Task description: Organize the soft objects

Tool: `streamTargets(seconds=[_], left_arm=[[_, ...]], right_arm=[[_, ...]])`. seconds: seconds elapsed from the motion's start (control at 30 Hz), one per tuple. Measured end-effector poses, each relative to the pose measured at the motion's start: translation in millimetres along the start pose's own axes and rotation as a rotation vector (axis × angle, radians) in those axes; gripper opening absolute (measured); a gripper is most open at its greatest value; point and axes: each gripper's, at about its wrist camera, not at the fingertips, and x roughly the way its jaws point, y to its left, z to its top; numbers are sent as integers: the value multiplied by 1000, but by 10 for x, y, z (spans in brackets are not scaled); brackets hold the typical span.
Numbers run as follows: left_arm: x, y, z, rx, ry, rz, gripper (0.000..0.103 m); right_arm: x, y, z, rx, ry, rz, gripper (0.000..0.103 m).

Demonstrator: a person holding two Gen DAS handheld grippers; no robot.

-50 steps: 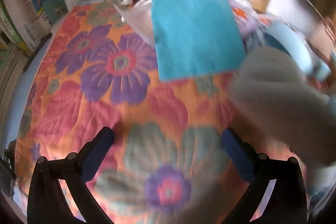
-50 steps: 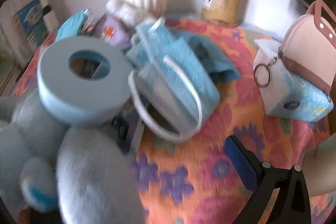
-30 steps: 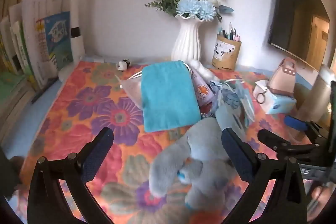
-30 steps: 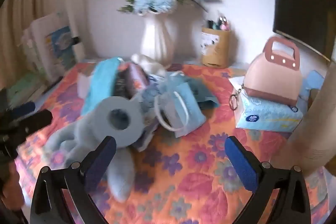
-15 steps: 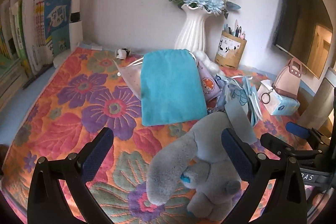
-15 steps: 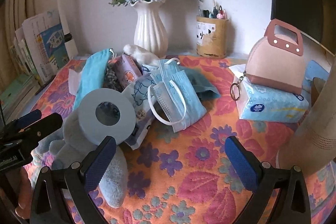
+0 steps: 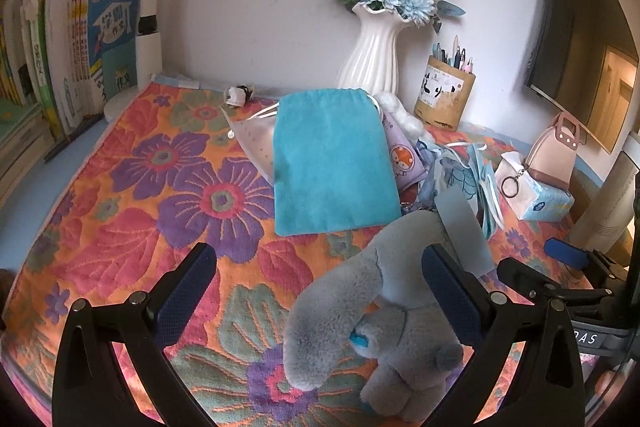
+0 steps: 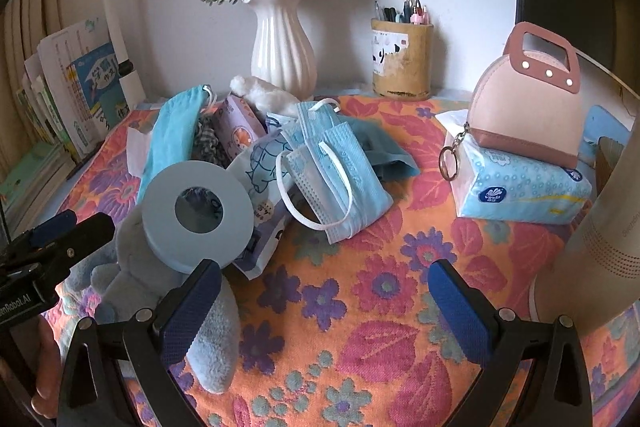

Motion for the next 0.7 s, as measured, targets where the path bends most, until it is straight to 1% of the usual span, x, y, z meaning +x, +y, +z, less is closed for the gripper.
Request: streamTargets(seconds=[0.1,0.23,0.3,0.4,0.7], left_arm=[[-7,-32,-5,-6,3,0,102],[-17,25,11,-2,19,-11,102],[-27,143,47,10,31,-27,102],[-28,194,59,16,36,-37,102],[-36,217,60,24,35,-54,102]], right_arm=[[20,-2,8,-1,9,1,103],[19,-4,-5,4,10,-1,103],[22,-5,-8,4,11,-1,103],[23,-14,-8,4,14,6,103],[19,-22,-25,13,16,4,103]])
